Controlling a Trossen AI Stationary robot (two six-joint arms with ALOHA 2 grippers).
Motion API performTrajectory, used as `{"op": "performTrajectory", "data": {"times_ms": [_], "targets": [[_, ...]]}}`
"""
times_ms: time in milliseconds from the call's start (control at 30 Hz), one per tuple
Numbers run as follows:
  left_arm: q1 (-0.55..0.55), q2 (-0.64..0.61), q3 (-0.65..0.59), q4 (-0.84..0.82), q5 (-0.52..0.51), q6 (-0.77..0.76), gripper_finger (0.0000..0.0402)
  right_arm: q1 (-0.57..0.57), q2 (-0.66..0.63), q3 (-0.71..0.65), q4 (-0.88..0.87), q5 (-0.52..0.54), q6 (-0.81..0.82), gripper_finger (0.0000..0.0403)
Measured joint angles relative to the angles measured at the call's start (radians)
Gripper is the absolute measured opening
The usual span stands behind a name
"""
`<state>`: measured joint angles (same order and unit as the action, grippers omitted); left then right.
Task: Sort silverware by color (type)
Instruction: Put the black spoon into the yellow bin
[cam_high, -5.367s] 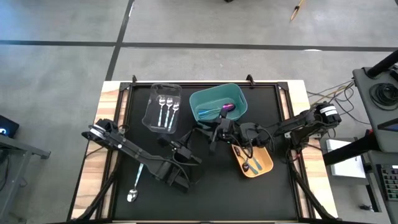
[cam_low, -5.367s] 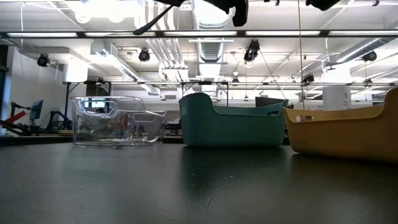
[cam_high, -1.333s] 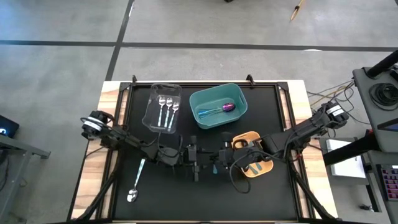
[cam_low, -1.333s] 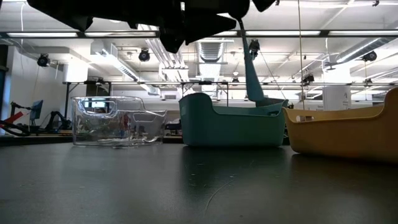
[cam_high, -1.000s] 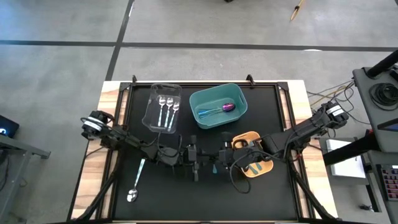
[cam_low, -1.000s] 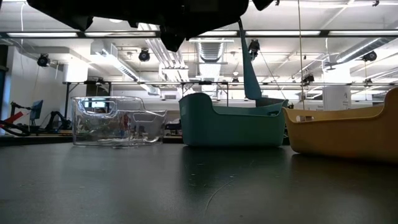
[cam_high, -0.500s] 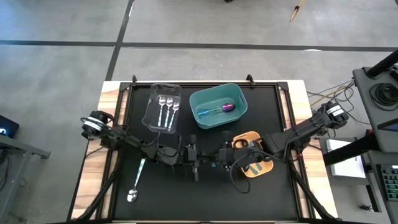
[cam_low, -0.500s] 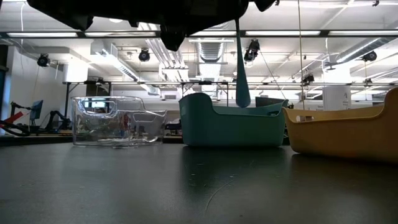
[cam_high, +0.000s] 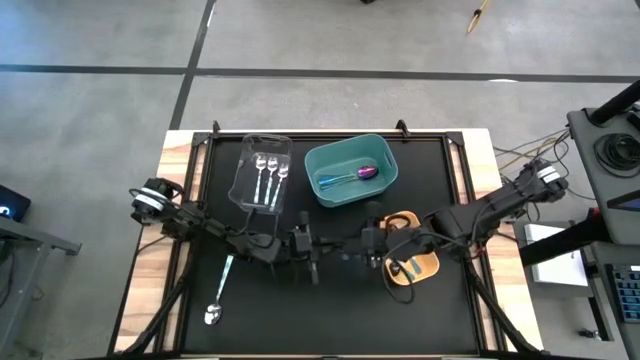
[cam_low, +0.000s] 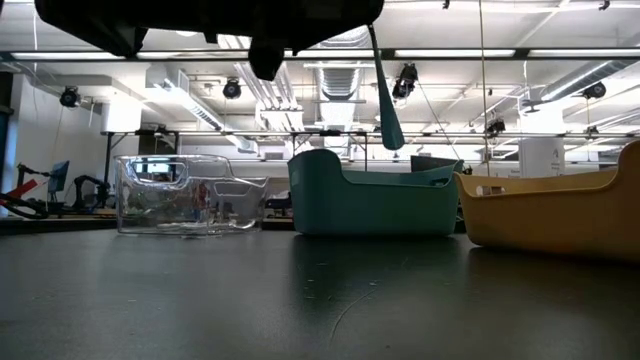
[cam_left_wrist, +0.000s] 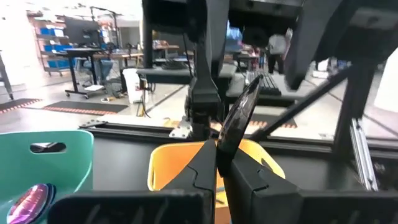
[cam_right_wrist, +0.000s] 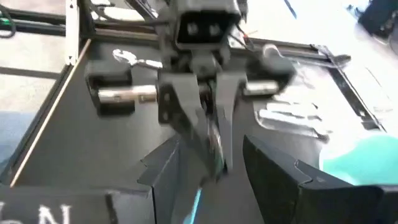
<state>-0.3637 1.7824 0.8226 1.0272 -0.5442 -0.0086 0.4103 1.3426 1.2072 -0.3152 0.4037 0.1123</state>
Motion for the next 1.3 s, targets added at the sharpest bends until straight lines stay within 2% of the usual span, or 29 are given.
{"op": "performTrajectory", "data": {"times_ms": [200,333,567,800,967,1167,1300], "targets": [[-0.001,0.0,-0.01,0.032,-0.107,0.003,0.0,0.0,-0.049,0.0,-0.175,0.043,0.157,0.0158],[-0.001,0.0,-0.007,0.07,-0.114,0.002,0.0,0.0,-0.048,-0.014,-0.231,0.058,0.221,0.0157],[-0.002,0.0,0.018,0.129,-0.174,0.066,0.0,0.0,0.01,-0.058,-0.164,0.105,0.229,0.0159],[-0.001,0.0,0.034,0.138,-0.18,0.078,0.0,-0.005,0.05,-0.058,-0.081,0.227,0.21,0.0158],[0.001,0.0,0.034,0.151,-0.184,0.079,0.0,-0.011,0.068,-0.058,-0.013,0.247,0.175,0.0147],[0.006,0.0,0.045,0.168,-0.224,0.079,0.0,-0.027,0.076,-0.058,0.053,0.269,0.168,0.0123],[0.009,-0.001,0.048,0.169,-0.228,0.09,0.0,-0.027,0.076,-0.058,0.057,0.325,0.162,0.008]]}}
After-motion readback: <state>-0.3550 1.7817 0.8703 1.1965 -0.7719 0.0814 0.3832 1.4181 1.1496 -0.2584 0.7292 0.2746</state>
